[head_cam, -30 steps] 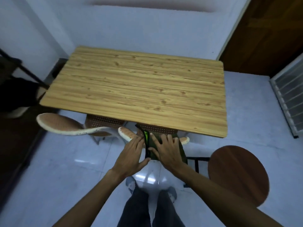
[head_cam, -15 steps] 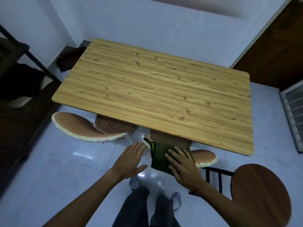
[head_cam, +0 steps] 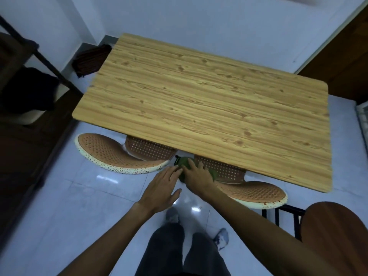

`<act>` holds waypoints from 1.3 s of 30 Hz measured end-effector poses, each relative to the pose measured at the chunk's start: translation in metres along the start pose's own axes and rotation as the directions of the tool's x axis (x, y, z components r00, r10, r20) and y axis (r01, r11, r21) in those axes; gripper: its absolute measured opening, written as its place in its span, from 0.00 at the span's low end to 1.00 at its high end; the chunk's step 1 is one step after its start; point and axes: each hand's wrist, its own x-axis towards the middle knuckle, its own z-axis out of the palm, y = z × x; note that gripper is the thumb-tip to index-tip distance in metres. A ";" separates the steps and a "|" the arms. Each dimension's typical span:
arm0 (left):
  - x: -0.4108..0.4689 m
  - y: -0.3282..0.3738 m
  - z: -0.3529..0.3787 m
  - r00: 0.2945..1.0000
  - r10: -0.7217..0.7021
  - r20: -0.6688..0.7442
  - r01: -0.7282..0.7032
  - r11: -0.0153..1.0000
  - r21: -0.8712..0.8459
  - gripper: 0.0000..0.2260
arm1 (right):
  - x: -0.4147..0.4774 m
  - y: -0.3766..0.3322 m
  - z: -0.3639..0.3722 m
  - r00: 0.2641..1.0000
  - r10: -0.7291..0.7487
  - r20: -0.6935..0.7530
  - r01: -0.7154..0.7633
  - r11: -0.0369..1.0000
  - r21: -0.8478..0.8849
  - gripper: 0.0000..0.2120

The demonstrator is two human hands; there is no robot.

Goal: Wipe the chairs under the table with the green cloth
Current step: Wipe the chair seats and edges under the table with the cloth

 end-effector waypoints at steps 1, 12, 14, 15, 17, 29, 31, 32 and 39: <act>0.000 -0.004 -0.001 1.000 -0.014 -0.013 0.014 1.000 -0.003 0.28 | 0.011 -0.004 -0.004 0.999 0.039 0.013 -0.039 0.999 0.009 0.24; -0.011 -0.003 0.007 0.999 -0.035 -0.001 0.035 0.999 0.033 0.28 | -0.063 0.024 0.011 0.991 -0.049 -0.126 0.044 0.998 -0.040 0.35; -0.005 0.006 0.014 0.999 -0.017 0.032 0.016 0.999 0.035 0.29 | -0.103 0.046 0.024 0.979 -0.087 -0.184 0.069 0.993 -0.100 0.44; -0.001 0.012 0.017 0.998 -0.005 0.055 0.003 0.999 0.038 0.30 | -0.122 0.061 0.031 0.975 -0.090 -0.202 0.063 0.989 -0.136 0.48; 0.003 0.024 0.023 0.994 0.033 0.107 -0.039 0.998 0.046 0.32 | -0.158 0.094 0.042 0.964 -0.065 -0.259 0.011 0.979 -0.204 0.52; -0.001 0.037 0.042 0.981 -0.016 0.194 0.003 0.998 0.066 0.38 | -0.183 0.124 0.065 0.907 0.027 -0.421 -0.067 0.994 -0.081 0.23; -0.001 0.036 0.041 0.979 -0.020 0.204 0.007 0.998 0.062 0.38 | -0.165 0.099 0.065 0.889 0.067 -0.453 -0.093 0.995 -0.036 0.23; 0.000 0.035 0.041 0.978 -0.019 0.207 0.007 0.998 0.060 0.37 | -0.155 0.087 0.064 0.886 0.086 -0.456 -0.106 0.994 -0.019 0.23; -0.001 0.001 0.026 0.976 -0.058 0.210 0.029 0.990 0.140 0.39 | -0.092 0.032 0.034 0.939 0.061 -0.338 -0.068 0.998 -0.009 0.26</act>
